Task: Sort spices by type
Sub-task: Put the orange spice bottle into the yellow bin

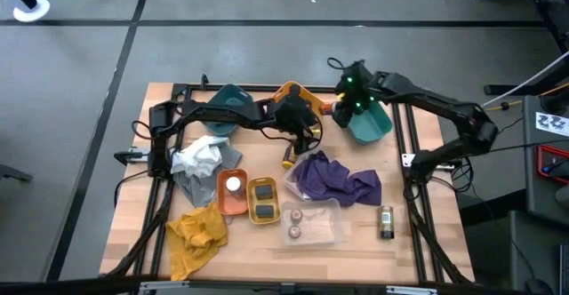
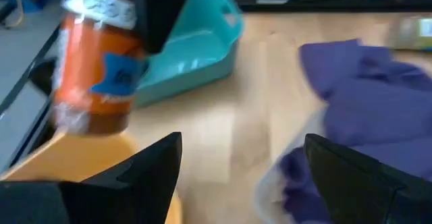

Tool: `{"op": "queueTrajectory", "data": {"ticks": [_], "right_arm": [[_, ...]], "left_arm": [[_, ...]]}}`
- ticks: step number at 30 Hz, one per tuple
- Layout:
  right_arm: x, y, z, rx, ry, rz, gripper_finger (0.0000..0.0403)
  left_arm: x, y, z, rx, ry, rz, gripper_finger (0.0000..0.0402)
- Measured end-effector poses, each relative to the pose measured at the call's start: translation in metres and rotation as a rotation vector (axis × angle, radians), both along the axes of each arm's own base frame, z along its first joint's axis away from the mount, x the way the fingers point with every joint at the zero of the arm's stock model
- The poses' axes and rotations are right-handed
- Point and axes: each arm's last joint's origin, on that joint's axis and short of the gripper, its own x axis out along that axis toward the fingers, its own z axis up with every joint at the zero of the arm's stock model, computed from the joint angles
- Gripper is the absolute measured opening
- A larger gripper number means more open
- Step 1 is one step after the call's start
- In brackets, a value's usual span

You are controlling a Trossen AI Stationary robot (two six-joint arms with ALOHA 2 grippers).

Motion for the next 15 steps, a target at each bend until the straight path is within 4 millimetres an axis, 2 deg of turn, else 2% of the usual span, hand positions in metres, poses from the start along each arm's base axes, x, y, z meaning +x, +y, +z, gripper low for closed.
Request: {"op": "queueTrajectory", "data": {"ticks": [6, 15], "right_arm": [[0.002, -0.027, -0.025, 0.065, 0.041, -0.02, 0.0202], [0.005, -0.035, -0.025, 0.037, -0.004, -0.017, 0.0202]], "left_arm": [[-0.01, 0.027, -0.014, -0.003, -0.028, 0.074, 0.0295], [-0.017, 0.051, -0.011, 0.028, -0.055, 0.115, 0.0295]]}}
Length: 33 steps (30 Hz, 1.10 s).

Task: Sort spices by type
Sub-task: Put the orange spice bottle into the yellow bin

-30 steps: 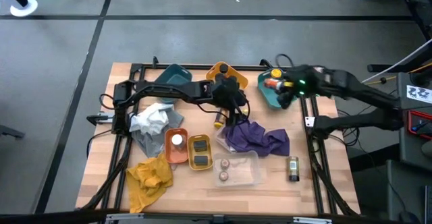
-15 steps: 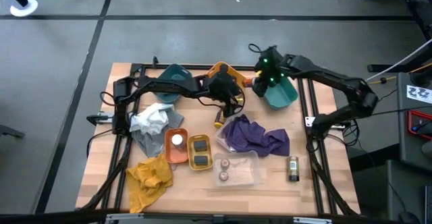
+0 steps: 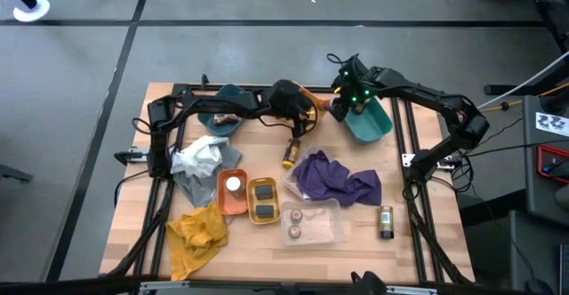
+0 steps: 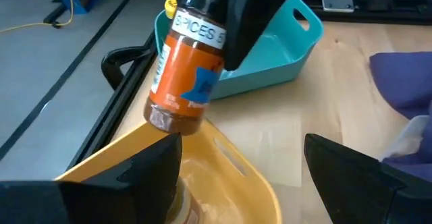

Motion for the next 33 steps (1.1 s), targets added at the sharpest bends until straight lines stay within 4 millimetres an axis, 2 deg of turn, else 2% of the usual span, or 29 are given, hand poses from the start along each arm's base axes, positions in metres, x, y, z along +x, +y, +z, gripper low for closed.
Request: {"op": "queueTrajectory", "data": {"ticks": [12, 33], "right_arm": [[0.012, -0.009, -0.024, 0.05, 0.033, 0.01, 0.0201], [0.014, -0.012, -0.028, 0.016, 0.055, -0.01, 0.0203]], "left_arm": [[-0.003, 0.0, -0.004, -0.019, 0.046, 0.004, 0.0295], [-0.002, -0.001, -0.004, -0.022, 0.041, 0.005, 0.0295]]}}
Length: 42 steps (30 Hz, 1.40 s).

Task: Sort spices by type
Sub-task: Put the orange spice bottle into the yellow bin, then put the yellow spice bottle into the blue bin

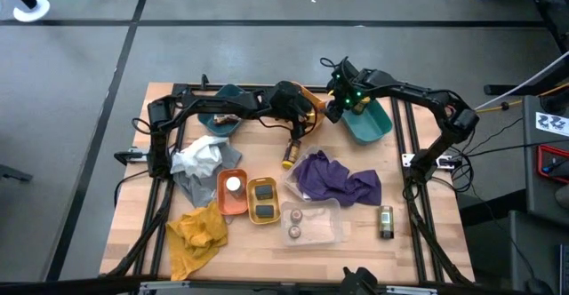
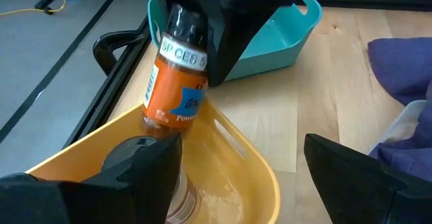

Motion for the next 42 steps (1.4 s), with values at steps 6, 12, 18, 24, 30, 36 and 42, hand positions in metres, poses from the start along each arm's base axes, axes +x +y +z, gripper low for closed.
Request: {"op": "queueTrajectory", "data": {"ticks": [6, 12, 18, 24, 30, 36, 42], "right_arm": [[0.007, -0.005, -0.018, 0.038, 0.03, 0.005, 0.0203], [0.011, -0.009, -0.023, 0.027, 0.023, 0.003, 0.0203], [0.014, -0.011, -0.02, 0.021, 0.011, 0.004, 0.0228], [0.017, -0.013, -0.011, 0.008, -0.016, 0.008, 0.0242], [0.017, -0.013, -0.01, 0.008, -0.015, 0.008, 0.0243], [0.014, -0.011, -0.004, 0.039, 0.027, 0.007, 0.0243], [0.01, -0.009, 0.031, 0.036, 0.11, 0.068, 0.0243]], "left_arm": [[0.001, -0.002, 0.0, 0.001, -0.004, -0.006, 0.0295], [0.001, -0.003, 0.0, 0.002, -0.004, -0.006, 0.0295], [0.001, -0.003, 0.0, 0.002, -0.004, -0.006, 0.0295], [0.001, -0.003, 0.0, 0.0, -0.001, -0.006, 0.0295], [0.001, -0.003, 0.0, -0.015, -0.003, 0.004, 0.0295], [0.002, -0.005, 0.0, -0.015, -0.003, -0.001, 0.0295], [-0.002, -0.008, 0.012, 0.019, -0.014, -0.025, 0.0295]]}}
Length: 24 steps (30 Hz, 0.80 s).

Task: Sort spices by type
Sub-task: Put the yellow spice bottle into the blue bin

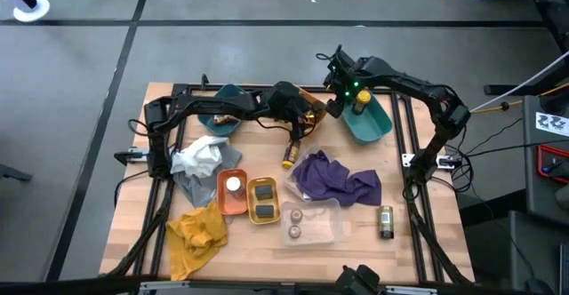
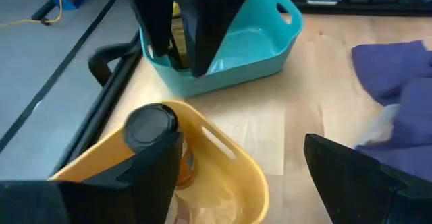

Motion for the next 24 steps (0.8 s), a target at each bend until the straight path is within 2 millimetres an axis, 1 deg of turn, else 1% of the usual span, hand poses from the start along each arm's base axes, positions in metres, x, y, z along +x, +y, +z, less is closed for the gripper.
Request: {"op": "queueTrajectory", "data": {"ticks": [4, 7, 10, 12, 16, 21, 24], "right_arm": [[-0.006, 0.005, 0.026, -0.016, -0.02, 0.001, 0.0243], [-0.014, 0.012, 0.043, -0.054, -0.054, 0.001, 0.0243], [-0.022, 0.019, 0.057, -0.096, -0.084, 0.017, 0.0243], [-0.026, 0.026, 0.066, -0.118, -0.102, 0.026, 0.0243], [-0.03, 0.037, 0.08, -0.16, -0.147, 0.046, 0.0243], [-0.025, 0.043, 0.084, -0.22, -0.156, 0.09, 0.0243], [-0.024, 0.046, 0.083, -0.222, -0.146, 0.119, 0.0243]], "left_arm": [[-0.012, -0.002, 0.021, 0.028, 0.005, -0.013, 0.0295], [-0.022, -0.005, 0.029, 0.012, 0.051, -0.013, 0.0295], [-0.031, -0.012, 0.026, -0.007, 0.158, -0.038, 0.0295], [-0.035, -0.018, 0.02, -0.051, 0.236, -0.038, 0.0295], [-0.035, -0.029, 0.012, -0.235, 0.271, 0.089, 0.0295], [-0.036, -0.042, 0.007, -0.411, 0.301, 0.241, 0.0295], [-0.037, -0.053, 0.003, -0.468, 0.335, 0.317, 0.0295]]}}
